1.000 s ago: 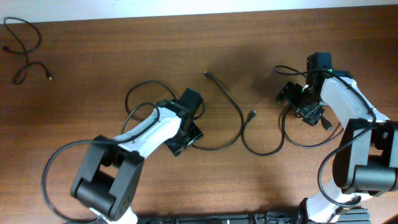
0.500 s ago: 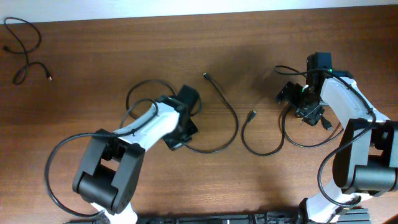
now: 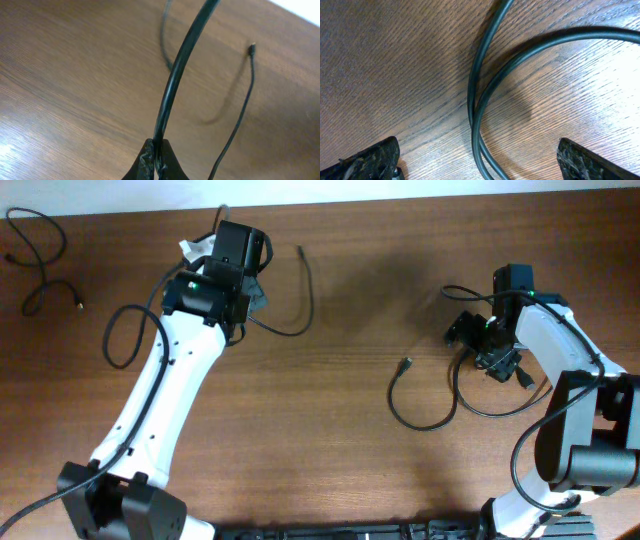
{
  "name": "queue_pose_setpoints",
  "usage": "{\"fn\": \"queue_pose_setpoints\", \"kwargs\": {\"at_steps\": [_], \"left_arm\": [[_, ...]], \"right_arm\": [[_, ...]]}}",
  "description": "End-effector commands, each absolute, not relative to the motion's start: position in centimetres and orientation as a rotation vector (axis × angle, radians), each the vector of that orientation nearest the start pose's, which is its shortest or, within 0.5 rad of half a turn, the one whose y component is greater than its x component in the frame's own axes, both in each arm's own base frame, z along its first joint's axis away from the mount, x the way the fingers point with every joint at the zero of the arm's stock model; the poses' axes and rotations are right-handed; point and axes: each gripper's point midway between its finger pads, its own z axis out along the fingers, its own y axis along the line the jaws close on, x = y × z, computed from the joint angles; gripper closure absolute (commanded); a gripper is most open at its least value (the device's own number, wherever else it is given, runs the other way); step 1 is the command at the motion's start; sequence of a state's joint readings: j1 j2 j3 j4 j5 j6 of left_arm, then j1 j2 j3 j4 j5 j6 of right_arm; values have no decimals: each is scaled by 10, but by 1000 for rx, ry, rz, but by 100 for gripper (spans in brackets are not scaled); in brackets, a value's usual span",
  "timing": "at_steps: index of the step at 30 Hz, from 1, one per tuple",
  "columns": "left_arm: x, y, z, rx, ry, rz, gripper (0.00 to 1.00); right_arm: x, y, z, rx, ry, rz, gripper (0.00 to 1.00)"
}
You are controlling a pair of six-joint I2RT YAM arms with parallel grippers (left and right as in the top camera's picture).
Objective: Untangle cables
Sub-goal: 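Carry the held cable with the left gripper to the upper left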
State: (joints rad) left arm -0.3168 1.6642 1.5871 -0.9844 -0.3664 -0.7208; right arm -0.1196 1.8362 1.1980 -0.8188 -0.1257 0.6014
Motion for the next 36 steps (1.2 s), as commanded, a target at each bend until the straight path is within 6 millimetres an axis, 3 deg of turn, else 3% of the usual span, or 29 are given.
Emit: {"fn": "queue_pose_setpoints", "kwargs": {"at_steps": [1, 7, 18, 24, 29, 36], "left_arm": [[410, -42, 253, -654, 2283, 175, 100], [423, -22, 269, -713, 2193, 143, 100], [443, -18, 290, -457, 2158, 234, 100], [461, 43, 320, -567, 1990, 309, 100], [457, 87, 322, -645, 1962, 365, 100], [461, 92, 330, -175, 2072, 635, 100]], "right_arm": [[347, -18, 24, 1067, 2875, 227, 1], [347, -18, 24, 1068, 2875, 227, 1], [347, -18, 24, 1068, 2875, 227, 1], [347, -18, 24, 1068, 2875, 227, 1], [347, -18, 24, 1068, 2875, 227, 1], [347, -18, 24, 1068, 2875, 227, 1]]}}
